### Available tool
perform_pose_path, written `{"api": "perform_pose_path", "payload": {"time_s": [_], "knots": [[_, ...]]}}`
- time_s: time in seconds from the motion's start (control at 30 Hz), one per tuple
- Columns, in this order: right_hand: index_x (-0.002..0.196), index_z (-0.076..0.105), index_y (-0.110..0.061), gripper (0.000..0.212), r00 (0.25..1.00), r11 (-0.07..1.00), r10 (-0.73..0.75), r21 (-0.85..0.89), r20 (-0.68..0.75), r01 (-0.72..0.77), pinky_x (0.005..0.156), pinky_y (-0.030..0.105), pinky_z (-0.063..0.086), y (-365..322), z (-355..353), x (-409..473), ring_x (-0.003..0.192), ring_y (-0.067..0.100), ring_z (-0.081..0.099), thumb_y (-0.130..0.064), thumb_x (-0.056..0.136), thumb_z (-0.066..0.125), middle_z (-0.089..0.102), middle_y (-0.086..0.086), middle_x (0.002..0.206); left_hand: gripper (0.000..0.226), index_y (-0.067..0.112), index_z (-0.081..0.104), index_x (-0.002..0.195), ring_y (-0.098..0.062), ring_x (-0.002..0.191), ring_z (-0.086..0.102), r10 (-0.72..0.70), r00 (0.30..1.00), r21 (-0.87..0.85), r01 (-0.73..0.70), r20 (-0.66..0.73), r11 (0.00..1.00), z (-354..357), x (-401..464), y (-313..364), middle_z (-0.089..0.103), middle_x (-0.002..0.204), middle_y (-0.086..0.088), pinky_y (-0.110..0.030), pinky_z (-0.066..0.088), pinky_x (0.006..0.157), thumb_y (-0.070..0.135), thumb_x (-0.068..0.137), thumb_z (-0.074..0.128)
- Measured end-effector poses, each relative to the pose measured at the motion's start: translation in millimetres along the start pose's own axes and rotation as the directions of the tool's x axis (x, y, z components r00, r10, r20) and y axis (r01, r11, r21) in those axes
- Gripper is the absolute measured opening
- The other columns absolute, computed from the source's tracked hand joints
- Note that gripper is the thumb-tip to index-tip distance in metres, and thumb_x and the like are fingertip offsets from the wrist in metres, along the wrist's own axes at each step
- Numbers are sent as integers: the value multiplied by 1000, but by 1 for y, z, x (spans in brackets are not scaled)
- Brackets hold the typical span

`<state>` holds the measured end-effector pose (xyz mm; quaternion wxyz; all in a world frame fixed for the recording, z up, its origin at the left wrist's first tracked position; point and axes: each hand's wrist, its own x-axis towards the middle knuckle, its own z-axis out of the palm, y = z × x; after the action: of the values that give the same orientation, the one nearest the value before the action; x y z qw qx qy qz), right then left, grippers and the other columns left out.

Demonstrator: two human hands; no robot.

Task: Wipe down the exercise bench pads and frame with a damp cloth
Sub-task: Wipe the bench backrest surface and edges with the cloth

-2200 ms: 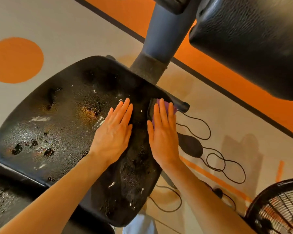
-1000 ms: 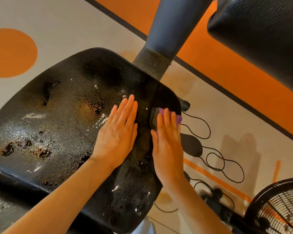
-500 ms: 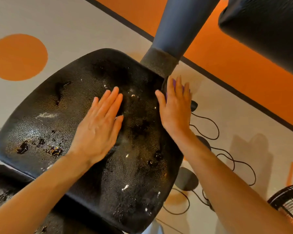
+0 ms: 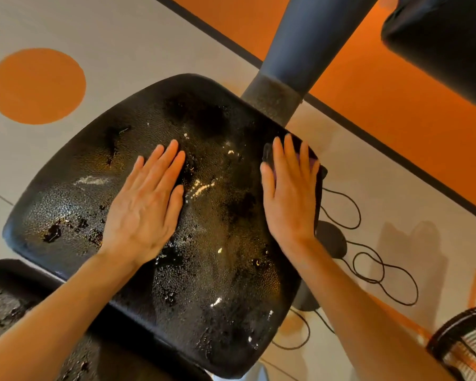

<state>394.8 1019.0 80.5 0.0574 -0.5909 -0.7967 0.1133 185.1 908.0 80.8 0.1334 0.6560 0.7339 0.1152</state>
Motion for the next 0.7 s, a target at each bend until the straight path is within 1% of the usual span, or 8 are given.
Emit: {"api": "perform_pose_path", "payload": {"time_s": [0.1, 0.3, 0.37, 0.43, 0.5, 0.57, 0.6, 0.7], "knots": [[150, 25, -20, 58, 1000, 1000, -23, 14, 4, 23, 120, 53, 8, 3, -1, -24, 149, 30, 5, -49, 100, 19, 17, 6, 160, 56, 14, 23, 157, -16, 154, 10, 8, 1000, -5, -8, -5, 1000, 0, 1, 1, 17, 166, -1, -33, 3, 126, 37, 106, 21], [145, 38, -26, 63, 993, 994, -113, -6, 32, 113, 117, 60, 8, 7, -3, -31, 148, 32, 6, -60, 94, 29, 24, 3, 158, 57, 14, 24, 157, -17, 154, 11, 4, 1000, -4, -4, -9, 1000, 1, 0, -1, 18, 166, -2, -35, 5, 127, 38, 105, 24], [142, 43, -23, 57, 994, 990, -105, 96, -18, 106, 113, 64, 20, 12, 3, -30, 147, 35, 16, -52, 94, 38, 31, 5, 155, 57, 14, 25, 157, -18, 154, 11, 7, 1000, -17, -7, -9, 1000, 1, 0, 0, 18, 166, -2, -35, 5, 127, 38, 105, 25], [137, 49, -12, 47, 985, 973, -98, 193, -145, 125, 109, 61, 33, 9, 10, -38, 143, 35, 26, -34, 95, 49, 40, 11, 150, 58, 14, 25, 157, -17, 154, 11, 5, 1000, -31, -6, -12, 1000, 1, 1, 1, 19, 166, -1, -35, 5, 127, 38, 105, 25], [134, 52, -4, 43, 972, 956, -141, 230, -186, 183, 109, 59, 34, 7, 16, -49, 142, 35, 30, -19, 95, 55, 43, 16, 147, 58, 14, 25, 157, -17, 154, 11, 0, 1000, -29, -1, -16, 1000, 0, 0, 1, 19, 166, -1, -35, 5, 127, 38, 104, 26], [135, 50, -3, 41, 972, 955, -195, 203, -128, 218, 111, 57, 32, 13, 13, -27, 141, 36, 30, -14, 96, 53, 42, 17, 147, 58, 14, 26, 157, -16, 154, 11, -2, 1000, -23, 1, -18, 1000, 0, 0, 1, 19, 166, -1, -34, 5, 127, 39, 104, 26], [136, 49, -4, 40, 980, 962, -173, 199, -96, 189, 114, 56, 29, 14, 11, -3, 142, 36, 29, -14, 98, 50, 40, 17, 148, 58, 14, 26, 157, -16, 154, 11, -1, 1000, -23, 0, -19, 1000, 0, 0, 1, 18, 166, -1, -34, 5, 127, 39, 104, 26], [140, 44, -6, 39, 997, 978, 52, 203, -52, -41, 120, 49, 14, 6, 6, 62, 145, 31, 25, -18, 103, 37, 33, 15, 153, 58, 14, 25, 157, -17, 154, 12, 3, 1000, -30, -4, -20, 1000, 1, 0, 2, 19, 166, -2, -36, 6, 127, 38, 104, 28]]}}
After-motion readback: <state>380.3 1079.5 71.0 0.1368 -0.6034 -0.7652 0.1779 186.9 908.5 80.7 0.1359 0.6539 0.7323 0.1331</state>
